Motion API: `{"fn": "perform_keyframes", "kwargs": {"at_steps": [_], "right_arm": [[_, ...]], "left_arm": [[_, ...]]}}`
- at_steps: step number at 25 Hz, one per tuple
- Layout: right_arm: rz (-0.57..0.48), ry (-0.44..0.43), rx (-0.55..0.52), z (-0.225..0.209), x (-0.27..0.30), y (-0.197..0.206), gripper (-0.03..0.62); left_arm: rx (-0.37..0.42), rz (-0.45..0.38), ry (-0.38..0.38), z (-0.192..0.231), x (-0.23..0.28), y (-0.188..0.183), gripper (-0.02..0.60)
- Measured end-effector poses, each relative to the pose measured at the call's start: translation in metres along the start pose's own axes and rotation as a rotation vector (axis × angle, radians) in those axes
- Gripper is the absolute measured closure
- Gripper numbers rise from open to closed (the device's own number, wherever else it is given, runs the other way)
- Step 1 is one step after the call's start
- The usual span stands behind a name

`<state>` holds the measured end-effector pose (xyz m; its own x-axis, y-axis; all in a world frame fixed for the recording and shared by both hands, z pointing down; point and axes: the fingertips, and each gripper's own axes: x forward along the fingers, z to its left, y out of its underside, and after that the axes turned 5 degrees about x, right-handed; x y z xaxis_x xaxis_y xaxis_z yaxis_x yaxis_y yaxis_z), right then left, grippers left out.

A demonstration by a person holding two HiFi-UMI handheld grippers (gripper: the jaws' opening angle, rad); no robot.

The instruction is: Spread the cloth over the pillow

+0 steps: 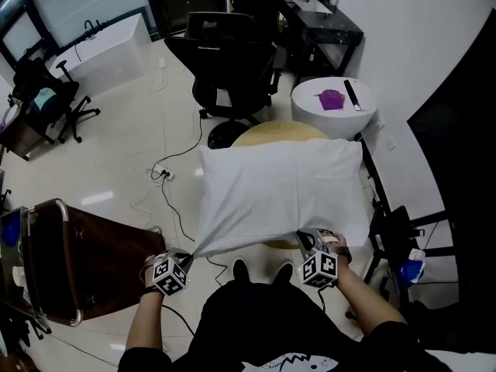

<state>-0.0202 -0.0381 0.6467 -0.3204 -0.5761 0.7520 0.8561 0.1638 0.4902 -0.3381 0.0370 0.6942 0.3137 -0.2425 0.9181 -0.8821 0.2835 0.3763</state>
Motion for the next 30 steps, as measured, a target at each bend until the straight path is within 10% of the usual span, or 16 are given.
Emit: {"fn": "perform_keyframes", "kwargs": {"at_steps": [14,30], "right_arm": [[0.053,-0.036,-0.06,0.002,-0.018,0.021,0.585],[0.116,-0.067,0.002,0.02,0.034,0.048,0.583]], "left_arm": [[0.094,0.028,0.028,-0.031,0.002,-0.014,0.581],[0.026,0.089,0.059,-0.032,0.049,0.004,0.581]]}}
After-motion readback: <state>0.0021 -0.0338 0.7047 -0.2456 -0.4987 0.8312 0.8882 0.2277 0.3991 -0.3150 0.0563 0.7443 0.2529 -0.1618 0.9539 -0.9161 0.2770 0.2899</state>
